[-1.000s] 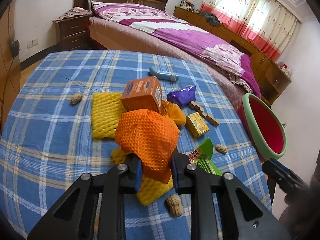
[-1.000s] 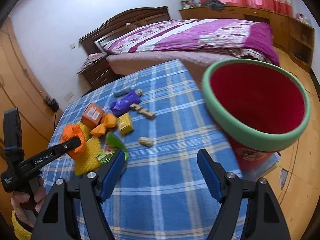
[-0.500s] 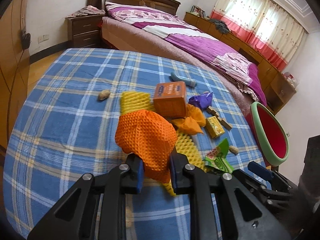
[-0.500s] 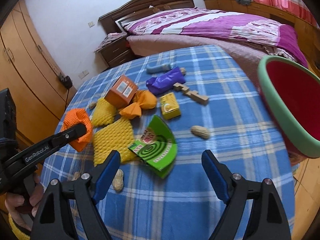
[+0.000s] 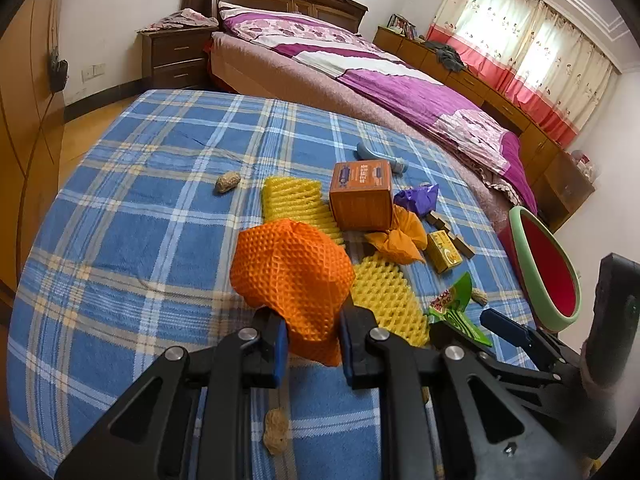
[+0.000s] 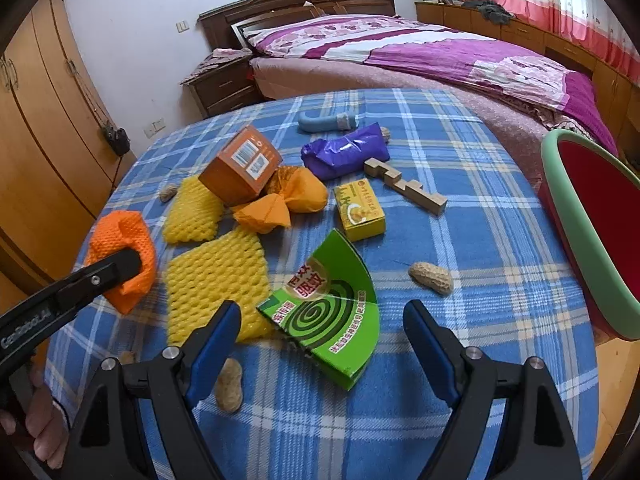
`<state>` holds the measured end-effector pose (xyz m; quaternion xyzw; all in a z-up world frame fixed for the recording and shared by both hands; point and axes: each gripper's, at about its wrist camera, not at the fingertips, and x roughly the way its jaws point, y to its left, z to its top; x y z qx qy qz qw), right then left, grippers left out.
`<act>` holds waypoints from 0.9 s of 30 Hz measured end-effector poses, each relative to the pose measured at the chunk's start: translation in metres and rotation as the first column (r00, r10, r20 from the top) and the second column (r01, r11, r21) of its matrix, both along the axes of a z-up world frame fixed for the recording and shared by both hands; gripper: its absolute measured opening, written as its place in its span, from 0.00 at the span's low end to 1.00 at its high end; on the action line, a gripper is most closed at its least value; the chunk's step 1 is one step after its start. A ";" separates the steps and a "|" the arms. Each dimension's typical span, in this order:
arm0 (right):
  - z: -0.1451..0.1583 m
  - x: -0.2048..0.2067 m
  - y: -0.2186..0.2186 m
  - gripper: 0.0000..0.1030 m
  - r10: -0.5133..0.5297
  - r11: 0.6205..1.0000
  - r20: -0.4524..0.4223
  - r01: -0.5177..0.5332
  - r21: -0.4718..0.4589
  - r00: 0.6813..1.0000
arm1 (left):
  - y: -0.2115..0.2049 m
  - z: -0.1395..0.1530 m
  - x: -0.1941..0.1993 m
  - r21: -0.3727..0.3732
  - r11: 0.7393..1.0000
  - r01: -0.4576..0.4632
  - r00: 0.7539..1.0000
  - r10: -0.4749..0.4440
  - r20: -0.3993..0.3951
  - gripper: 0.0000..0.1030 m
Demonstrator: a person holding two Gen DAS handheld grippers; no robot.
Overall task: Collect trash
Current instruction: 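Grasp the orange mesh net with the left gripper while the right gripper grasps the green mosquito-coil box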
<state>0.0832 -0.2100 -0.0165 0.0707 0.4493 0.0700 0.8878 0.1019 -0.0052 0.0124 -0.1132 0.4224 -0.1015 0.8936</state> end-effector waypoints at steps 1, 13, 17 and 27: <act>-0.002 0.001 0.000 0.83 -0.003 1.000 -0.009 0.003 0.003 1.000 | 0.000 0.000 0.000 -0.001 1.000 0.000 1.000 0.000 0.000 0.20; -0.009 0.003 0.009 0.79 -0.006 0.999 0.015 0.007 -0.054 1.000 | -0.002 -0.002 -0.001 0.004 1.000 -0.004 1.000 0.004 -0.005 0.20; -0.008 0.001 0.009 0.69 -0.005 0.999 0.023 0.006 -0.051 1.000 | -0.001 0.001 -0.005 0.001 1.000 -0.008 1.000 0.008 0.008 0.20; -0.006 -0.005 -0.001 0.56 -0.024 1.000 0.018 0.025 -0.019 1.000 | -0.001 0.008 -0.013 -0.002 1.000 -0.004 1.000 0.004 0.027 0.20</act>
